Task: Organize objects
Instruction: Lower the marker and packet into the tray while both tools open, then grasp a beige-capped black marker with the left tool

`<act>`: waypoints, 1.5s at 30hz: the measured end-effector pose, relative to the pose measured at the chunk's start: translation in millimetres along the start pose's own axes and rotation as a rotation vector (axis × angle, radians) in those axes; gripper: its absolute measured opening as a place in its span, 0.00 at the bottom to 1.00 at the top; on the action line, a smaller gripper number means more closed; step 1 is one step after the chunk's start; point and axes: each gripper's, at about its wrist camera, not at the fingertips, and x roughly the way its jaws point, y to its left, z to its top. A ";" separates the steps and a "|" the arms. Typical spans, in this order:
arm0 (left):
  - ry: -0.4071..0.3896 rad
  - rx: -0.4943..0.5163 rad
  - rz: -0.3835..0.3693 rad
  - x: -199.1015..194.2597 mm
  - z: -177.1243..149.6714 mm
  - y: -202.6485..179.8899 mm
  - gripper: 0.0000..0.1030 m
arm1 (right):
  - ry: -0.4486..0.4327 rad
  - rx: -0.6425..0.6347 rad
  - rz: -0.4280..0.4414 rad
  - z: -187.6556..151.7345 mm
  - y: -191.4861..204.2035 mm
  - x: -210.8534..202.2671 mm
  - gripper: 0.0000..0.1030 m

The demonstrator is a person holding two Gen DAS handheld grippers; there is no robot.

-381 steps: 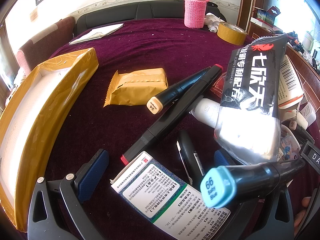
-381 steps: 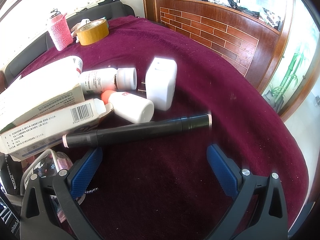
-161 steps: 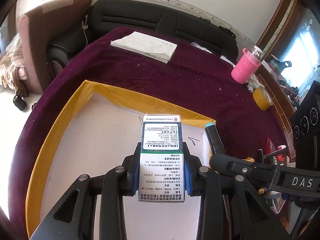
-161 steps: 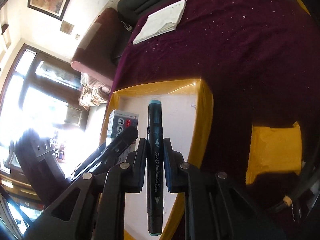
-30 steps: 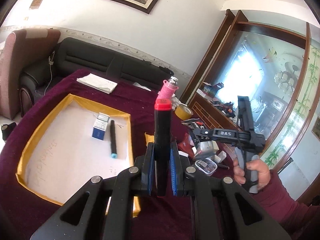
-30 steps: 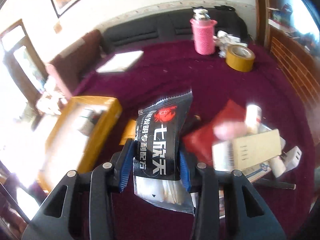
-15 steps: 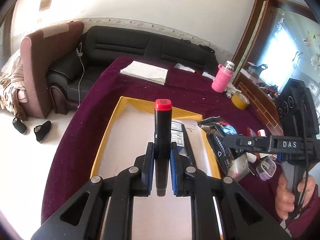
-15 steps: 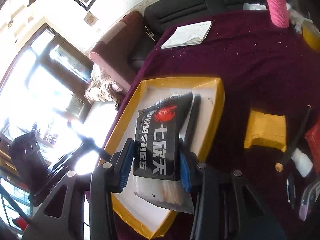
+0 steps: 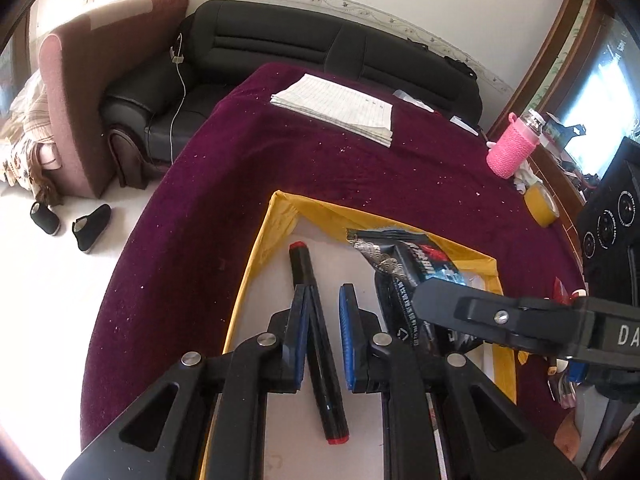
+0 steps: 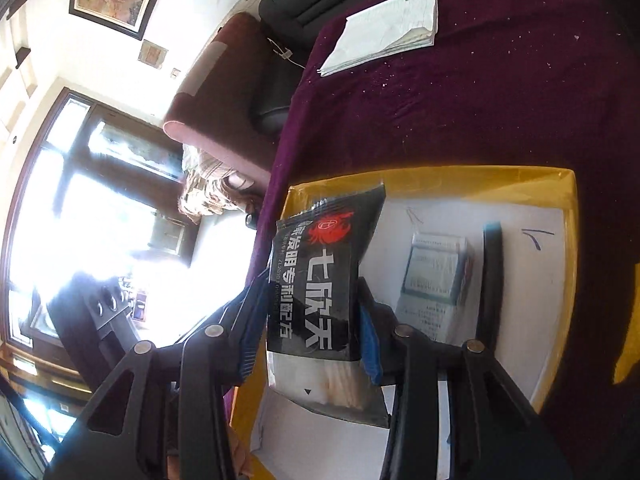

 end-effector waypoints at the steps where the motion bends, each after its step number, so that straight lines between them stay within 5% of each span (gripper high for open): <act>1: 0.001 -0.013 0.004 0.5 0.6 1.4 0.12 | 0.007 0.004 -0.007 -1.1 -2.7 1.9 0.39; 4: -0.030 -0.044 0.028 -4.0 -3.0 6.2 0.13 | 0.013 0.000 -0.046 -1.5 -9.8 12.9 0.43; 6: -0.050 -0.080 0.038 -10.3 -8.4 11.4 0.36 | -0.003 -0.012 -0.086 -0.8 -12.3 13.8 0.44; 11: -0.111 -0.221 -0.013 -23.7 -33.4 16.6 0.53 | -0.027 -0.077 -0.132 1.5 -8.6 -1.1 0.53; 24: -0.132 -0.251 0.008 -40.4 -74.9 0.7 0.60 | -0.065 -0.099 0.035 -72.1 -26.5 -116.4 0.54; 32: -0.138 -0.273 0.008 -54.4 -86.5 -6.3 0.64 | -0.231 -0.131 -0.043 -117.0 -71.2 -200.5 0.54; 37: -0.151 -0.175 -0.030 -80.8 -95.1 -58.9 0.64 | -0.341 -0.117 -0.099 -135.3 -103.3 -253.3 0.56; 41: -0.083 -0.049 -0.058 -74.9 -107.3 -117.5 0.64 | -0.397 -0.064 -0.121 -146.6 -131.4 -283.0 0.58; 45: -0.010 0.111 0.121 -49.1 -124.4 -159.5 0.63 | -0.430 -0.017 -0.152 -154.5 -156.7 -299.3 0.58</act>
